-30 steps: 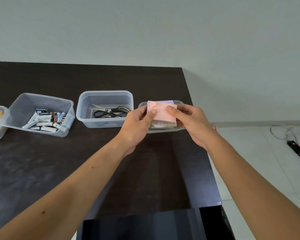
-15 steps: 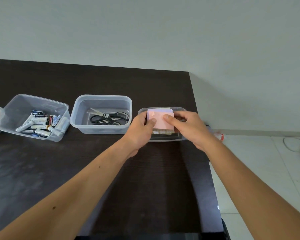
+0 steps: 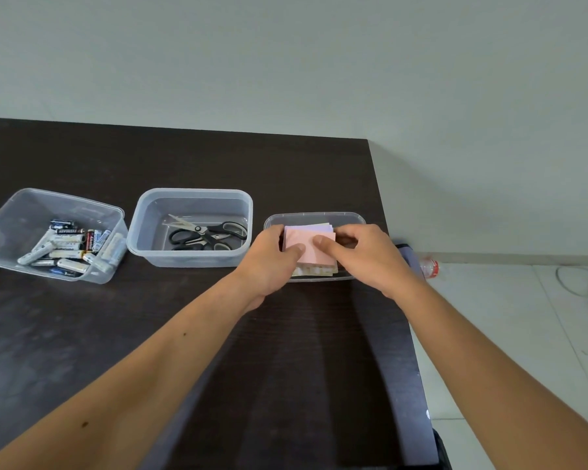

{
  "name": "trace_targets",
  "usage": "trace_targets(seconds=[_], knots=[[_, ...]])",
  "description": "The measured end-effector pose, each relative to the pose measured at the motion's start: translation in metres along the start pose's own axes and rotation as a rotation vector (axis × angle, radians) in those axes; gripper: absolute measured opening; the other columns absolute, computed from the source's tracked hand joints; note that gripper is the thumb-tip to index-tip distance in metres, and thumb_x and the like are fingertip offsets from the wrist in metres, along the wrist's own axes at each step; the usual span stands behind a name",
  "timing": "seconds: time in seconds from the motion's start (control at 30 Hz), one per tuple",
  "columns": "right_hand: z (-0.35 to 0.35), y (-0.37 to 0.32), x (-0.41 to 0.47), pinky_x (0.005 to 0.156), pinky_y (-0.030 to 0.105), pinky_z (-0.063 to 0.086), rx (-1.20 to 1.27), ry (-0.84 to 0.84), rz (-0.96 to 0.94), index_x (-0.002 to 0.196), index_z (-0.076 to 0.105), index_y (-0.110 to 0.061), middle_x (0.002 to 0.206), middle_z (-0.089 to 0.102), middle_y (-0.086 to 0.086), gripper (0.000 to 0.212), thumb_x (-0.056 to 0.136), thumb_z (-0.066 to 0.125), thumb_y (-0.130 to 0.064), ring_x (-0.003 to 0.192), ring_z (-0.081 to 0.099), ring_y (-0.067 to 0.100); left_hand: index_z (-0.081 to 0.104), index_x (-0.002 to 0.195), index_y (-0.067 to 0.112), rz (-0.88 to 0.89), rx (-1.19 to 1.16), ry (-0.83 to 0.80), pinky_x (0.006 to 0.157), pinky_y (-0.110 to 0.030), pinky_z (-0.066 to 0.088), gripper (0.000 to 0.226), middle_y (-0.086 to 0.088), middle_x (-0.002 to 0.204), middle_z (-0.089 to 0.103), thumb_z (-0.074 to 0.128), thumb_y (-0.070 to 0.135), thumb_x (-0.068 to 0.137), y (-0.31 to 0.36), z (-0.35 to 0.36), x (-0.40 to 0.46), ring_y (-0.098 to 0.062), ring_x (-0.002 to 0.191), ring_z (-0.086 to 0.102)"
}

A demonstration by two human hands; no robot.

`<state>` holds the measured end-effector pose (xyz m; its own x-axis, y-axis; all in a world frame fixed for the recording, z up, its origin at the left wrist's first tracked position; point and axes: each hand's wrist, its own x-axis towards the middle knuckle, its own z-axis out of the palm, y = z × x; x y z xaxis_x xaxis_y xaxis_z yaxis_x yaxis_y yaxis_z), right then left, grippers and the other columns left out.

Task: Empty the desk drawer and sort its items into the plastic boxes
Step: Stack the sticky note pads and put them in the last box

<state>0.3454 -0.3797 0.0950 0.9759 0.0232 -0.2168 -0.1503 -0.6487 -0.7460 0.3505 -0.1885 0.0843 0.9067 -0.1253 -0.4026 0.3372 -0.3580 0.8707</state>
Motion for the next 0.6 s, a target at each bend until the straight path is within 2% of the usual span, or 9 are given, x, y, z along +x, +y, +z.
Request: trace_targets(seconds=[0.13,0.23,0.37,0.47,0.6], knots=[[0.007,0.002,-0.003,0.071,0.011,0.051,0.013,0.094,-0.032,0.127,0.072,-0.024,0.099,0.064,-0.023,0.042,0.093,0.074,-0.048,0.086,0.062,-0.008,0.061,0.133,0.020,0.039,-0.001,0.019,0.100,-0.046,0.059,0.033,0.004,0.124,0.073,0.064,0.015,0.101,-0.003,-0.001,-0.005,-0.016,0.116,0.069],[0.008,0.001,-0.004,0.066,0.008,0.047,-0.011,0.091,-0.033,0.130,0.071,-0.024,0.098,0.064,-0.028,0.043,0.095,0.072,-0.048,0.084,0.062,-0.007,0.061,0.130,0.021,0.046,0.034,0.014,0.103,-0.046,0.057,0.030,0.005,0.123,0.072,0.063,0.015,0.101,-0.004,-0.002,-0.007,-0.016,0.117,0.068],[0.010,-0.001,-0.002,0.066,0.009,0.045,-0.092,0.039,-0.039,0.135,0.069,-0.020,0.121,0.075,-0.005,0.047,0.099,0.065,-0.050,0.094,0.063,0.003,0.061,0.126,0.018,0.002,0.110,-0.008,0.102,-0.049,0.057,0.025,-0.001,0.120,0.071,0.061,0.015,0.101,-0.003,-0.002,-0.005,-0.022,0.113,0.067],[0.012,-0.001,-0.002,0.065,0.008,0.044,-0.110,0.048,-0.042,0.135,0.069,-0.018,0.124,0.075,-0.002,0.048,0.099,0.065,-0.049,0.095,0.062,0.004,0.062,0.126,0.016,-0.009,0.096,-0.013,0.101,-0.050,0.057,0.025,-0.003,0.119,0.072,0.061,0.013,0.100,0.000,-0.003,-0.006,-0.023,0.112,0.068],[0.012,-0.002,-0.007,0.066,0.005,0.043,-0.080,0.152,-0.043,0.134,0.070,-0.017,0.122,0.074,-0.003,0.048,0.096,0.072,-0.046,0.094,0.063,0.003,0.063,0.119,0.015,0.018,0.030,0.015,0.101,-0.049,0.058,0.021,0.000,0.119,0.073,0.066,0.011,0.098,0.000,-0.004,-0.014,-0.020,0.114,0.069]])
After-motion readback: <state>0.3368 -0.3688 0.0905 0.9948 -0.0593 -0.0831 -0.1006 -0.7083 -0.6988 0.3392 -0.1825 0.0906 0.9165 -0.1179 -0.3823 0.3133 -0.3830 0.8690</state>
